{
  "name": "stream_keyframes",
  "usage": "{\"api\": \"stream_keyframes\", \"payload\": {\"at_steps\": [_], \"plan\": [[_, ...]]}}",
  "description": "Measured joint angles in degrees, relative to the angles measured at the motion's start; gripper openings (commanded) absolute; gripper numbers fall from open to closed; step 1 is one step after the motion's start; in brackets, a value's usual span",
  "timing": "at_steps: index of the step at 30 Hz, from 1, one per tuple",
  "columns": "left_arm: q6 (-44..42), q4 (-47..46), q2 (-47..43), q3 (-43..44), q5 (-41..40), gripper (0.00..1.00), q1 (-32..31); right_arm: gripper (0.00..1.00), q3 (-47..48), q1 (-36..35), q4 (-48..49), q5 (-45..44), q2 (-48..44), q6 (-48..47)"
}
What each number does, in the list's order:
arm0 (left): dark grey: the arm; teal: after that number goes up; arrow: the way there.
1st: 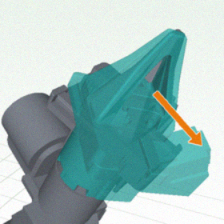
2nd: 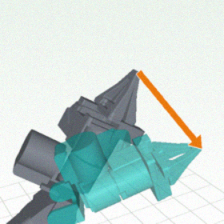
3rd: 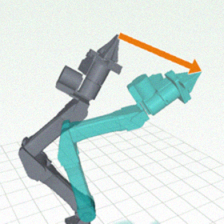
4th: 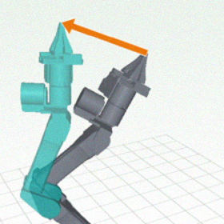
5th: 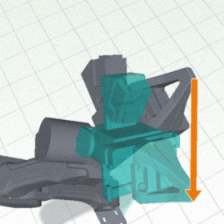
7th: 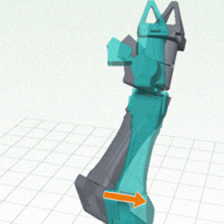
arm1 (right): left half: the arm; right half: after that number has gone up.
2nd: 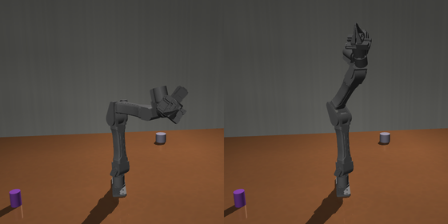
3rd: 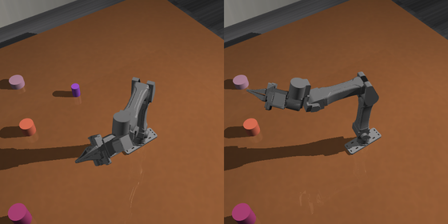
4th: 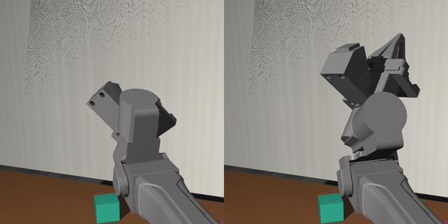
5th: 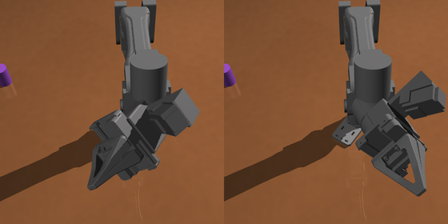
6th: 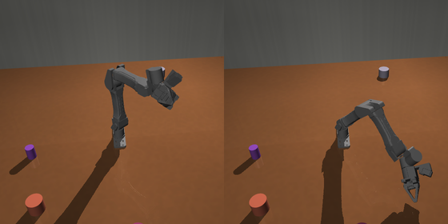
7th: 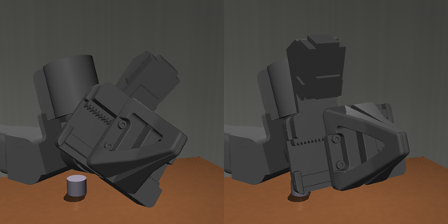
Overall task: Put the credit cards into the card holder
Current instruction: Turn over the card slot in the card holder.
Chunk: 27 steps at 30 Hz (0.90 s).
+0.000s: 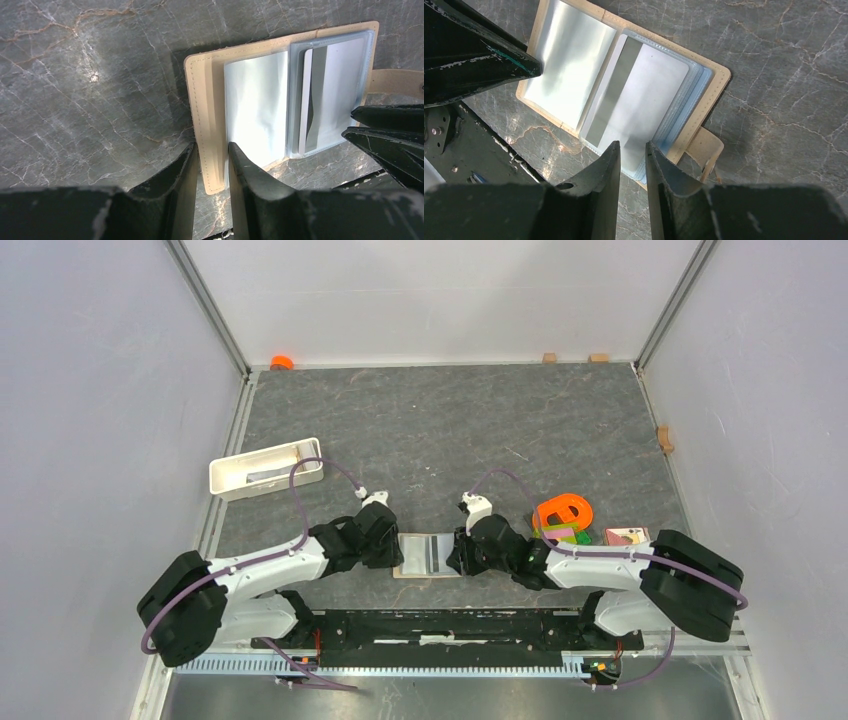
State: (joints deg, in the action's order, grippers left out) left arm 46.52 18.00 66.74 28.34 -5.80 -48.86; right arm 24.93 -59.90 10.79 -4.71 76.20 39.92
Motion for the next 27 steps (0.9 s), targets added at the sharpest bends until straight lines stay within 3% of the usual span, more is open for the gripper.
{"api": "stream_keyframes", "payload": {"at_steps": [10,27], "plan": [[0.15,-0.07,0.0,-0.98,-0.04,0.26,0.02,0.31,-1.62,0.0,0.37,-2.01,-0.98,2.1],[0.31,-0.13,0.0,-1.4,-0.04,0.19,0.04,0.22,-3.34,0.0,4.11,0.24,-0.85,2.75]]}}
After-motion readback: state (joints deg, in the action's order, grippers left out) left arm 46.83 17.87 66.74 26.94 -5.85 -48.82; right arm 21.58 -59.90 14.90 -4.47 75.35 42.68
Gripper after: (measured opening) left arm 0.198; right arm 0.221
